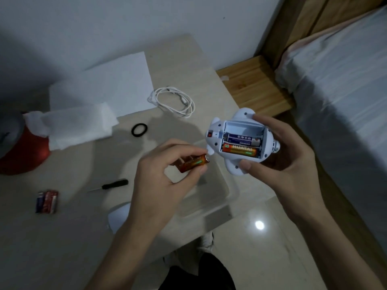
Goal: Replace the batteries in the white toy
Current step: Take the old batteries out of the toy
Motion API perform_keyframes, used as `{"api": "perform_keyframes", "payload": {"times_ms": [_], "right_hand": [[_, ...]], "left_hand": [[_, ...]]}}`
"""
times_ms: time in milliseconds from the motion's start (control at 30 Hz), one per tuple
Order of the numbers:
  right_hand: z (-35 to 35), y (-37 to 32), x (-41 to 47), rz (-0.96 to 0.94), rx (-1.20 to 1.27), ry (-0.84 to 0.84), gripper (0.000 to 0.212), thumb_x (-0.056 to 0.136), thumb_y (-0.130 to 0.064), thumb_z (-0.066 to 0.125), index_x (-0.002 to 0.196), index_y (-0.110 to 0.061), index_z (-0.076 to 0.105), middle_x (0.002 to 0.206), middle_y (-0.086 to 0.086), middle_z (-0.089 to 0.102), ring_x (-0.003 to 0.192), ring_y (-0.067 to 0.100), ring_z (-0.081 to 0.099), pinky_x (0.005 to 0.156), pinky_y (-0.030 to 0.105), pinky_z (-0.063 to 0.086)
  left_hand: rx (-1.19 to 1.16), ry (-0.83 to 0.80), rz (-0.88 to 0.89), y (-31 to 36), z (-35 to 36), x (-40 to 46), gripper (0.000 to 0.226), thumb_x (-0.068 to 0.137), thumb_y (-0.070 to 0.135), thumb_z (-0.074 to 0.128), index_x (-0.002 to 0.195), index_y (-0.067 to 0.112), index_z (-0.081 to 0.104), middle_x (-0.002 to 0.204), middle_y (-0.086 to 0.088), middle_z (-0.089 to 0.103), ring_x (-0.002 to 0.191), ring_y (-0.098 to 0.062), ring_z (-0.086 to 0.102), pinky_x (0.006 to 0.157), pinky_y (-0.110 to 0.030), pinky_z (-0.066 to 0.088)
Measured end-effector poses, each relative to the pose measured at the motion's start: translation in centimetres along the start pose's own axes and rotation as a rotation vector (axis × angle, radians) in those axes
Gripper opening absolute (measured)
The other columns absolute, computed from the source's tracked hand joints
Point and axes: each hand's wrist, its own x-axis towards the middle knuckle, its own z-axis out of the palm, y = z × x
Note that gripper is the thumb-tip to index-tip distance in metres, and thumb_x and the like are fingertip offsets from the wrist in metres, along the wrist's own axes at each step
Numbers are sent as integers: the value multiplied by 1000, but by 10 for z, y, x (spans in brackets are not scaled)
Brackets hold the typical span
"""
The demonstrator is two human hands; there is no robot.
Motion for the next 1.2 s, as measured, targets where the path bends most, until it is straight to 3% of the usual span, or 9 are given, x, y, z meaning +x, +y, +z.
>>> {"api": "perform_keyframes", "payload": {"times_ms": [200,367,600,733,867,1200], "right_hand": [[-2,23,-13,18,-40,6,71,71,-7,83,137,-15,58,132,7,66,120,21,68,90,24,59],[4,31,-18,35,-50,-28,70,71,-8,82,136,-19,58,134,3,65,120,15,68,88,20,59],[-3,37,-22,41,-16,-46,71,73,-3,87,136,-16,59,135,7,65,122,21,67,90,24,59],[-9,37,-25,33,-39,-67,72,74,-2,83,140,-9,56,138,11,63,124,23,66,92,26,59],[-8,34,-29,47,-11,-41,71,70,-3,82,137,-13,59,135,10,65,120,21,68,89,24,59],[-12,34,-31,37,-35,-48,73,71,-7,82,139,-13,58,135,5,66,123,25,66,92,28,60]], "left_hand": [[110,-92,-80,-32,8,-16,21,80,5,83,98,16,79,93,5,73,83,-13,66,77,-18,49],[385,-166,-18,-54,11,-26,15,80,24,81,94,21,78,89,10,71,80,-11,67,79,-40,52],[660,-225,23,-71,29,-36,17,77,27,90,90,29,79,88,13,75,80,-14,70,90,-50,42],[704,-238,-18,-77,35,-37,13,78,28,87,87,31,78,84,13,73,78,-15,70,94,-51,38],[701,-241,-28,-77,35,-37,9,79,34,75,86,30,78,83,12,73,78,-16,70,95,-48,35],[658,-225,-49,-79,34,-35,17,74,29,89,87,29,77,84,13,74,79,-14,71,96,-43,31]]}}
